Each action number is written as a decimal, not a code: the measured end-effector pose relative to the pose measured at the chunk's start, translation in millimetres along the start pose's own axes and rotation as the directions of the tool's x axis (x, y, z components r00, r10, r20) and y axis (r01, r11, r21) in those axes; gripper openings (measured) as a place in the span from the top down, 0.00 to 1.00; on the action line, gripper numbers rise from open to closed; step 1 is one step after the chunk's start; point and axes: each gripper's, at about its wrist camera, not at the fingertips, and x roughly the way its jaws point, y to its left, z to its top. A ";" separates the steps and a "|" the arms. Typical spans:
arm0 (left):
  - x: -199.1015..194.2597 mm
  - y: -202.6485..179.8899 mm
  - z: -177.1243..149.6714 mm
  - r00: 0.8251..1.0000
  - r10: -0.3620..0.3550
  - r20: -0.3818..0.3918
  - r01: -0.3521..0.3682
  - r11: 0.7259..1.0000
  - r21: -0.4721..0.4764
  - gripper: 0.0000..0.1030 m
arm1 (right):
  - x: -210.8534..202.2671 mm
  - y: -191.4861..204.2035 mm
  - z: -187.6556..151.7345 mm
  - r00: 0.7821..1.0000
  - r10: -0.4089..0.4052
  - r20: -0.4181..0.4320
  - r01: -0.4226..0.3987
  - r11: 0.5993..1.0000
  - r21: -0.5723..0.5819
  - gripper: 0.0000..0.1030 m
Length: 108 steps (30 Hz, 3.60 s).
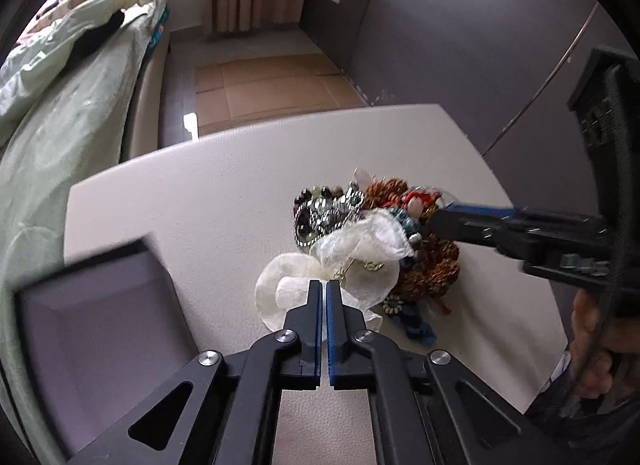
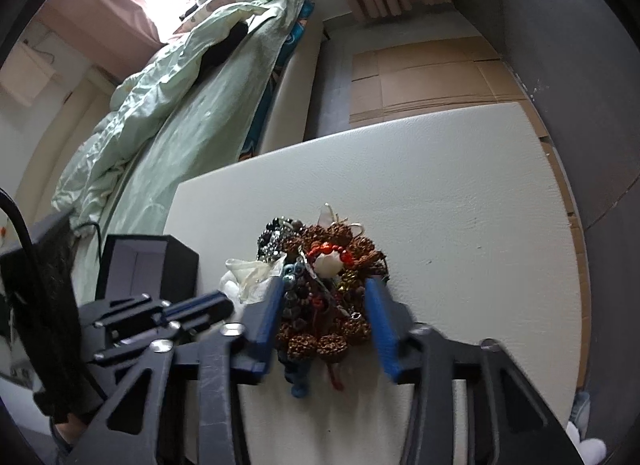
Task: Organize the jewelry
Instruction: 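Move the right tool to the jewelry pile and close on a bracelet, then carry the bracelet with the right tool into the black box and release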
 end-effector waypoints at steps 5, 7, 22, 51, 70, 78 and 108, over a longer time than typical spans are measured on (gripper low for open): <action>-18.4 -0.2 2.0 0.999 -0.011 0.051 0.012 1.000 -0.006 1.00 | -4.1 5.5 0.4 1.000 -0.013 0.028 0.014 0.999 -0.029 0.91; -28.3 -0.2 2.1 0.997 -0.017 0.078 0.018 1.000 -0.009 1.00 | -9.8 10.1 0.8 0.999 0.000 0.049 0.001 0.999 -0.032 0.95; -19.0 -19.1 -1.1 0.999 -0.031 0.032 0.030 0.998 0.047 0.30 | -52.9 18.7 -1.4 0.981 0.039 0.190 -0.041 0.999 0.006 0.96; -30.8 -0.6 0.0 0.997 0.012 0.080 -0.016 0.999 0.051 0.99 | -68.8 7.0 -2.1 0.975 0.063 0.211 -0.067 0.998 0.008 0.96; -124.5 31.1 -13.9 0.963 0.025 0.269 -0.017 0.999 -0.034 0.99 | -76.5 73.0 -6.1 0.943 0.188 0.275 -0.169 0.981 -0.092 0.96; -132.0 63.3 -25.9 0.963 0.060 0.264 -0.035 0.995 -0.099 0.99 | -60.3 112.3 -10.8 0.934 0.256 0.250 -0.223 0.963 -0.153 0.96; -134.4 134.6 -34.2 0.964 0.147 0.222 -0.071 0.945 -0.318 0.29 | 13.0 169.9 -18.3 0.964 0.257 0.071 -0.242 0.956 -0.168 0.37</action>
